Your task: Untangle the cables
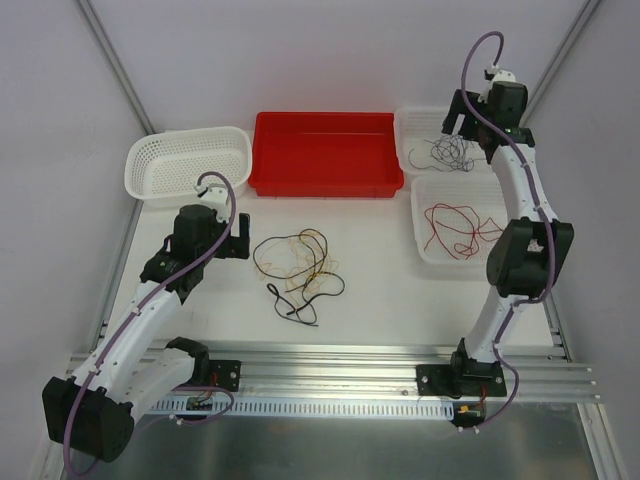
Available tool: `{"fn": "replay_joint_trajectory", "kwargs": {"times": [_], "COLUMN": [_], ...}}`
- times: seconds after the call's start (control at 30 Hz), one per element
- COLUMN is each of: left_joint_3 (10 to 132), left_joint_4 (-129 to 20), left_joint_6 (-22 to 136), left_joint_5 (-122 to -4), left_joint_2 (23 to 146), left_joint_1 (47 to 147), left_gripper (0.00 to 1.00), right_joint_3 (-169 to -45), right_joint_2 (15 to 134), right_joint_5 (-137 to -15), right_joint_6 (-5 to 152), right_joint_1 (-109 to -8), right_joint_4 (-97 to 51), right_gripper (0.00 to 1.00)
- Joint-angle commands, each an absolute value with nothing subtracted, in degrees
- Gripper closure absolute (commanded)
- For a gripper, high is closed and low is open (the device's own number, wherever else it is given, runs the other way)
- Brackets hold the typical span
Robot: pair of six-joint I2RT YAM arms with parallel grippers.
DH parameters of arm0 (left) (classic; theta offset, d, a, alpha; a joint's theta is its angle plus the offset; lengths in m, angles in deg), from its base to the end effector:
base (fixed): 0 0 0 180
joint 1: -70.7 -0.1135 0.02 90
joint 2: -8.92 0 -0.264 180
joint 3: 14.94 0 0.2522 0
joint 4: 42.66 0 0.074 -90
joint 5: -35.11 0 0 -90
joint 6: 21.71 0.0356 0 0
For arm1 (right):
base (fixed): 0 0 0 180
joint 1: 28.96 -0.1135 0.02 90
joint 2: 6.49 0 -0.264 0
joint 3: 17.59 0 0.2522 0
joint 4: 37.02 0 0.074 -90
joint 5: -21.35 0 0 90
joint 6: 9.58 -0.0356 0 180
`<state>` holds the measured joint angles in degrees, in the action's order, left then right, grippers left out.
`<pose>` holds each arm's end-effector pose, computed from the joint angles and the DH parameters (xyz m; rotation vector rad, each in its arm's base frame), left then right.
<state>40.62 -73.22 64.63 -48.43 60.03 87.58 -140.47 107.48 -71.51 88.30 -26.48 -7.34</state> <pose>0.1963 -0.0554 0.2904 0.1622 2.0187 -0.1126 0.4785 -0.0189 0.3549 -0.1243 1.9295 -0.0724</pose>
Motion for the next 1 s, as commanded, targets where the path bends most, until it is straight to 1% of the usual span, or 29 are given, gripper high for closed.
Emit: {"fn": "replay_joint_trajectory", "kwargs": {"times": [0.0, 0.07, 0.1, 0.17, 0.2, 0.27, 0.3, 0.43, 0.63, 0.7, 0.77, 0.8, 0.83, 0.97], "left_joint_3": [41.9, 42.1, 42.2, 42.2, 42.2, 42.2, 42.2, 42.1, 43.2, 43.5, 44.2, 44.4, 44.8, 47.3], "left_joint_4": [-72.7, -72.9, -72.8, -72.8, -72.9, -72.9, -72.9, -72.9, -73.1, -73.1, -73.0, -73.0, -73.0, -73.0], "left_joint_6": [62.7, 62.3, 61.9, 61.9, 62.1, 62.1, 61.2, 58.0, 51.3, 48.4, 46.0, 45.2, 44.2, 36.9], "left_joint_5": [-50.1, -52.0, -52.9, -54.9, -57.1, -60.3, -60.7, -62.5, -63.2, -62.9, -58.9, -56.8, -53.6, -49.6], "left_joint_2": [60.0, 60.4, 60.4, 60.2, 60.2, 60.2, 60.4, 62.1, 66.4, 67.9, 70.6, 71.8, 74.1, 80.0], "left_joint_1": [87.7, 87.7, 87.7, 87.7, 87.7, 87.7, 87.7, 87.7, 89.1, 92.1, 95.5, 99.4, 100.7, 105.1], "left_gripper": [0.01, 0.01, 0.01, 0.01, 0.01, 0.01, 0.01, 0.01, 0.01, 0.01, 0.01, 0.01, 0.01, 0.05], "right_joint_3": [-134.7, -130.7, -128.2, -121.6, -119.7, -113.5, -111.5, -102.0, -88.1, -83.1, -80.4, -78.2, -77.4, -75.6], "right_joint_2": [92.9, 88.1, 83.5, 79.1, 74.8, 71.0, 67.7, 62.0, 56.7, 55.1, 54.5, 54.6, 54.8, 55.9], "right_joint_5": [-75.9, -76.4, -76.3, -76.6, -77.9, -79.4, -79.6, -79.0, -78.7, -78.3, -78.4, -78.6, -78.6, -78.3], "right_joint_6": [87.4, 87.8, 88.1, 88.2, 87.6, 85.8, 85.3, 83.6, 80.7, 77.5, 76.0, 74.7, 74.4, 73.7], "right_joint_1": [-28.1, -30.1, -31.0, -33.9, -34.8, -38.1, -39.5, -48.8, -57.5, -59.1, -61.0, -62.3, -62.9, -65.5], "right_joint_4": [-3.9, -1.0, -0.2, 2.0, 3.0, 4.2, 4.2, 4.1, 0.4, -1.4, -4.7, -6.6, -7.4, -9.4], "right_gripper": [0.03, 0.03, 0.03, 0.03, 0.03, 0.03, 0.03, 0.03, 0.03, 0.03, 0.03, 0.03, 0.03, 0.03]}}
